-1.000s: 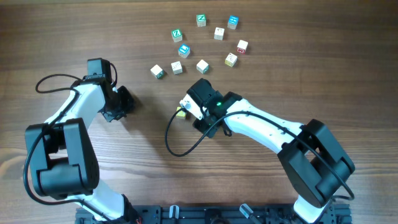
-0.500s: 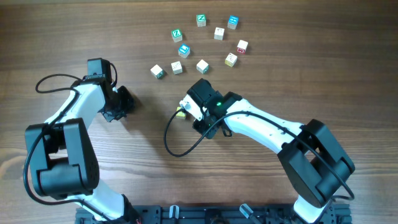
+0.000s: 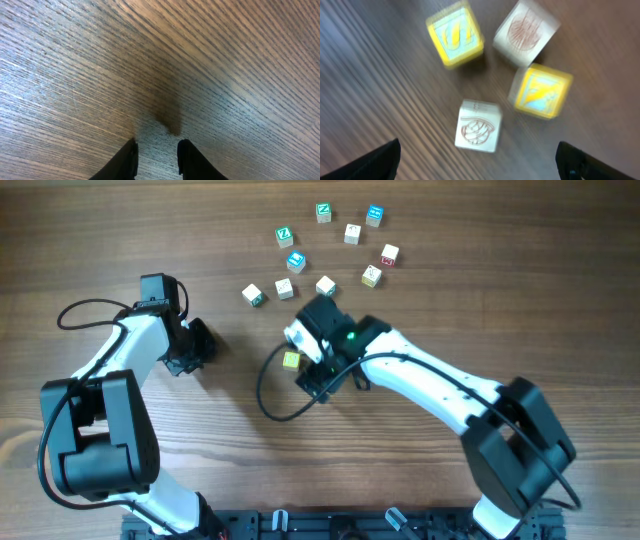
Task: Form a circle
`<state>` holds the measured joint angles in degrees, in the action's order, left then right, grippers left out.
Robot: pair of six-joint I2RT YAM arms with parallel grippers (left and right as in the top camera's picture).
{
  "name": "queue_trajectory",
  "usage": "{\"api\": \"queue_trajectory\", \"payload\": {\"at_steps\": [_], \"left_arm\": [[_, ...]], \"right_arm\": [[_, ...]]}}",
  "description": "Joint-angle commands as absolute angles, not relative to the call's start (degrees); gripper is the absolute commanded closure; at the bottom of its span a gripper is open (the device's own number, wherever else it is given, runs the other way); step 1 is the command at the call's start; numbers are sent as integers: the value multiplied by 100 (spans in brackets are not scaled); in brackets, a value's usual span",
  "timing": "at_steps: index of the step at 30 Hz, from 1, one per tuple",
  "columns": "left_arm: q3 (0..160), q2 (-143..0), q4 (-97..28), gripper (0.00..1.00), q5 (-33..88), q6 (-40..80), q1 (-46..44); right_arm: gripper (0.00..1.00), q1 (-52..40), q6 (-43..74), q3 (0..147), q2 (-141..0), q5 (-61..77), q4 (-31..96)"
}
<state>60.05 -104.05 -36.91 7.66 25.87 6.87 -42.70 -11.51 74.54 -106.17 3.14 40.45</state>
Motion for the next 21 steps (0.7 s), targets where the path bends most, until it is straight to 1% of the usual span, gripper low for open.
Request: {"api": "queue_trajectory", "payload": {"at_steps": [1, 5, 7, 10, 14, 18, 19, 21], "left_arm": [[5966, -10385, -3691, 71, 856, 2620, 687], [5966, -10385, -3688, 70, 856, 2620, 687], [5966, -10385, -3691, 70, 856, 2620, 687], [5966, -10385, -3691, 70, 858, 2620, 687], [5966, -10385, -3688, 70, 858, 2620, 687], [5966, -10385, -3688, 70, 860, 2620, 687], [5966, -10385, -3688, 70, 858, 2620, 687], [5966, -10385, -3688, 70, 884, 2620, 687]], "right_arm": [[0, -4195, -982, 8101, -10123, 239, 4211], [1, -3986, -663, 7992, -10206, 346, 4521], [11, -3994, -626, 7782, -10243, 353, 4550], [19, -4066, -602, 7299, -10388, 370, 4303], [39, -4071, -600, 6875, -10645, 480, 3817], [40, -4071, -628, 6737, -10792, 910, 3470], [41, -4071, -626, 6737, -10822, 904, 3404], [47, -4071, -648, 6737, -10881, 904, 3301]]}}
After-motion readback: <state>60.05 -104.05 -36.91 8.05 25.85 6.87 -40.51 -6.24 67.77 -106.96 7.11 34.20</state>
